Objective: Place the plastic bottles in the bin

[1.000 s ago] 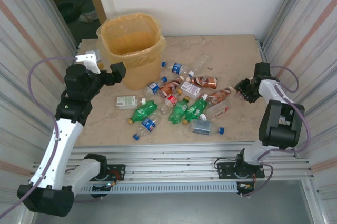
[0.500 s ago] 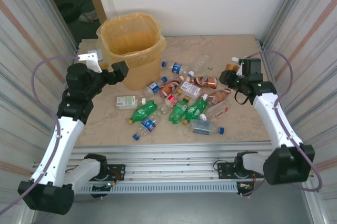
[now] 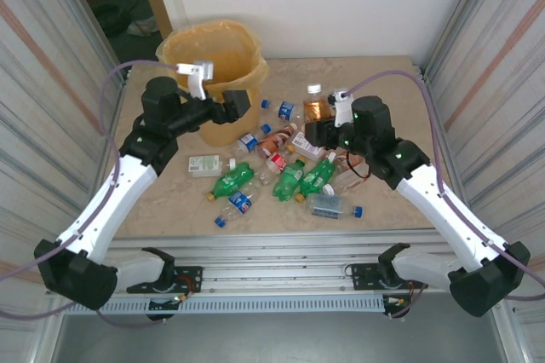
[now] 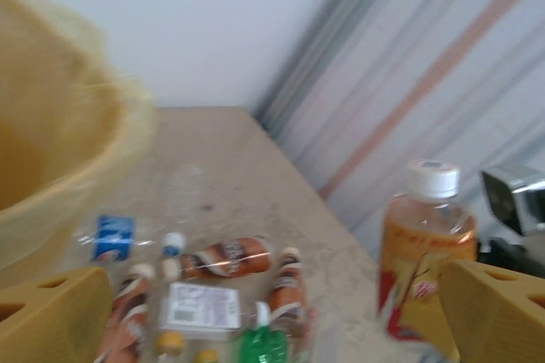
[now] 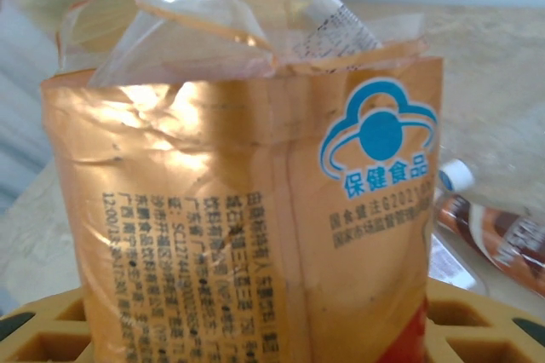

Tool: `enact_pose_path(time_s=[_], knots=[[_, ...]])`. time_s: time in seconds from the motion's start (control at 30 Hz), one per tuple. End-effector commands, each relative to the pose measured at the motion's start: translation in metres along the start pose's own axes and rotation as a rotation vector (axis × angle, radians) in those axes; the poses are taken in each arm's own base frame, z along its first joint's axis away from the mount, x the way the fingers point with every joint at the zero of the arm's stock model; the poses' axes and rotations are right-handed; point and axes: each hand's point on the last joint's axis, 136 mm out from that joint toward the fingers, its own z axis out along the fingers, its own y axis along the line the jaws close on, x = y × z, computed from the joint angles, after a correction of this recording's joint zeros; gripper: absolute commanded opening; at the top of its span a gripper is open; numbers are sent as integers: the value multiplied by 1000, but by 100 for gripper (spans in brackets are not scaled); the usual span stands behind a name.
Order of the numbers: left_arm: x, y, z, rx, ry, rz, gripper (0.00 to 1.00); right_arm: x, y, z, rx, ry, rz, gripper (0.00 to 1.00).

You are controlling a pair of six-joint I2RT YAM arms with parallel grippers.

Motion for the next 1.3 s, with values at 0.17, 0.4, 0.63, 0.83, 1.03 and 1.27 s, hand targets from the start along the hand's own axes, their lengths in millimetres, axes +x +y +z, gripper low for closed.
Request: enact_pose_path(time_s=[0.17,0.4,0.63,0.83,1.03,1.27], knots=[[-12,-70,30,286,56,47,95,-27,42,3,-84,-85,-169,53],[-7,-80,49,353,91,16,81,-26,57,11,-113,-78,-208,53],[4,-80,60,366,126,0,69,-26,61,16,-126,-74,-212,53],[10,-84,65,393,151,-12,48,-28,59,18,-114,-80,-214,53],[12,-82,66,383,149,-10,19,-26,56,18,-97,-76,-215,59],[-2,-73,60,302,114,54,4,-24,48,14,-59,-78,-205,83]])
